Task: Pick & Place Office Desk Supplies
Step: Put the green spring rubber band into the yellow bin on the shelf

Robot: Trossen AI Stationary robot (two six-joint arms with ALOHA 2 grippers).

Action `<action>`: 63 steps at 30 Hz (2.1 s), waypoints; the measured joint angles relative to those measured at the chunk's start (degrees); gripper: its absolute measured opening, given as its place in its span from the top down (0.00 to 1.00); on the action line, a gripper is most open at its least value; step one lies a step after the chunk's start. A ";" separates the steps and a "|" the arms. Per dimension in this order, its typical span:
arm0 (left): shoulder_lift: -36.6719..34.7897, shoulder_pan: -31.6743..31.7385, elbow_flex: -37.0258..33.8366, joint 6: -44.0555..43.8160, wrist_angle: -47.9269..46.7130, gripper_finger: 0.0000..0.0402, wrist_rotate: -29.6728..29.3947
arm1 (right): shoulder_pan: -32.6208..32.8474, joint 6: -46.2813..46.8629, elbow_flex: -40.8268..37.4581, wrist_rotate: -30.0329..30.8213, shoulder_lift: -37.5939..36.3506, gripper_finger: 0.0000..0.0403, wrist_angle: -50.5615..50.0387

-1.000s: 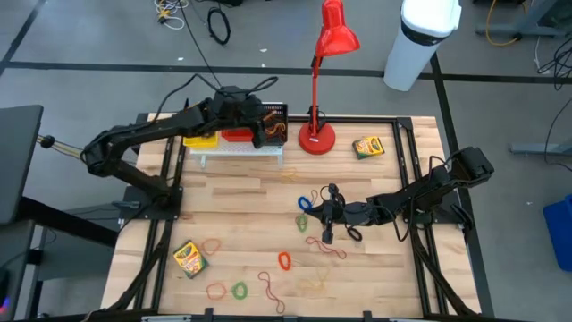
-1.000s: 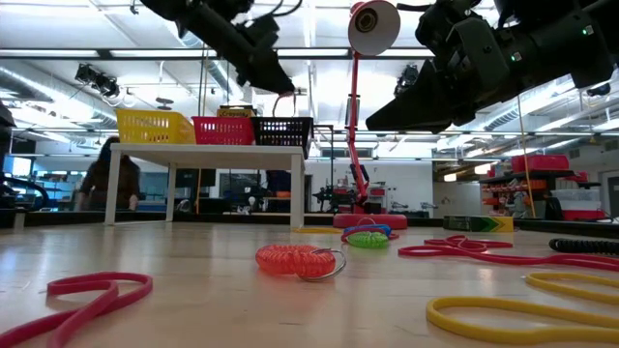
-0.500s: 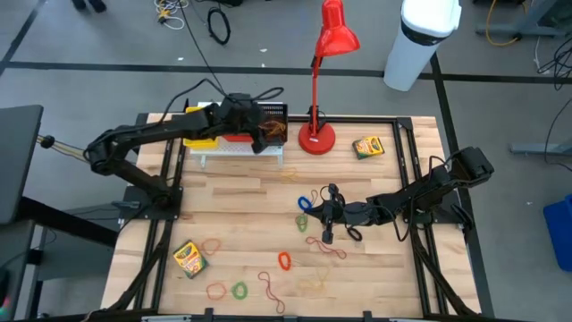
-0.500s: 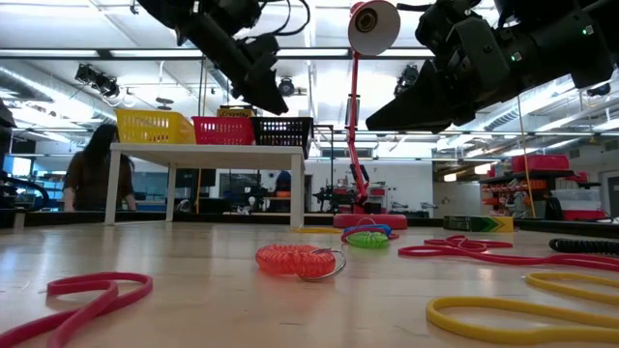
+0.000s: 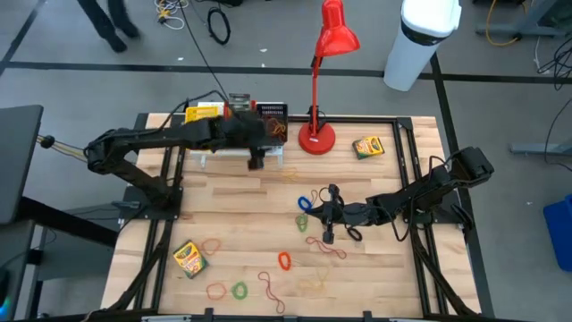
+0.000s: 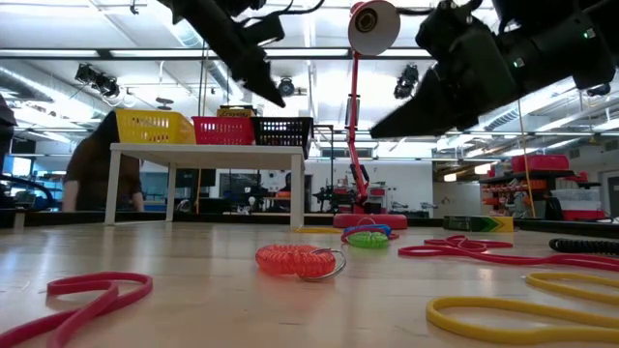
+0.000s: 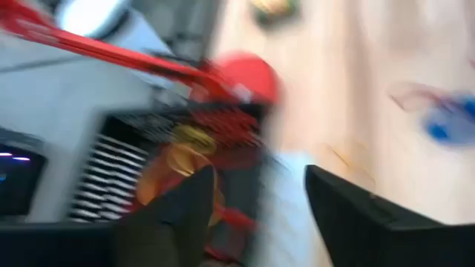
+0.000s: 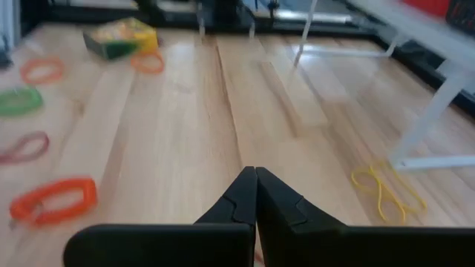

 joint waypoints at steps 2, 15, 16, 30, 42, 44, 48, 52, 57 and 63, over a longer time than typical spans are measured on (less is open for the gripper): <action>-0.01 -3.07 -0.71 0.11 -4.08 0.57 0.08 | 0.00 0.11 -0.02 0.00 0.00 0.99 -1.99; -11.83 -18.87 -28.04 -4.02 25.41 0.97 6.71 | -0.02 4.17 -2.19 6.11 0.01 0.99 -1.61; -13.24 -19.46 -31.01 -4.44 30.38 0.97 6.80 | -0.02 4.80 -2.19 6.18 0.00 0.99 -1.59; -16.98 -20.04 -58.24 -14.24 79.95 0.97 6.07 | 1.68 21.45 5.88 7.42 -2.04 0.73 -27.26; -16.92 -20.04 -57.85 -15.44 79.82 0.97 5.41 | 5.05 37.22 19.57 4.44 4.46 0.61 -52.79; -16.92 -20.06 -57.85 -15.38 79.82 0.97 5.08 | 3.10 37.57 19.76 1.68 5.57 0.61 -48.84; -16.92 -20.15 -57.85 -15.51 79.66 0.97 5.13 | 0.01 36.24 19.76 -4.69 9.78 0.60 -42.54; -16.92 -20.12 -57.85 -15.51 79.06 0.97 5.00 | -0.41 36.74 19.97 -6.44 12.99 0.60 -41.97; -16.92 -20.12 -57.85 -15.51 78.85 0.97 4.99 | -0.37 37.55 21.34 -6.51 14.48 0.61 -39.96; -16.92 -20.10 -57.85 -15.69 78.71 0.97 4.75 | -1.13 37.57 22.84 -6.66 17.98 0.61 -38.91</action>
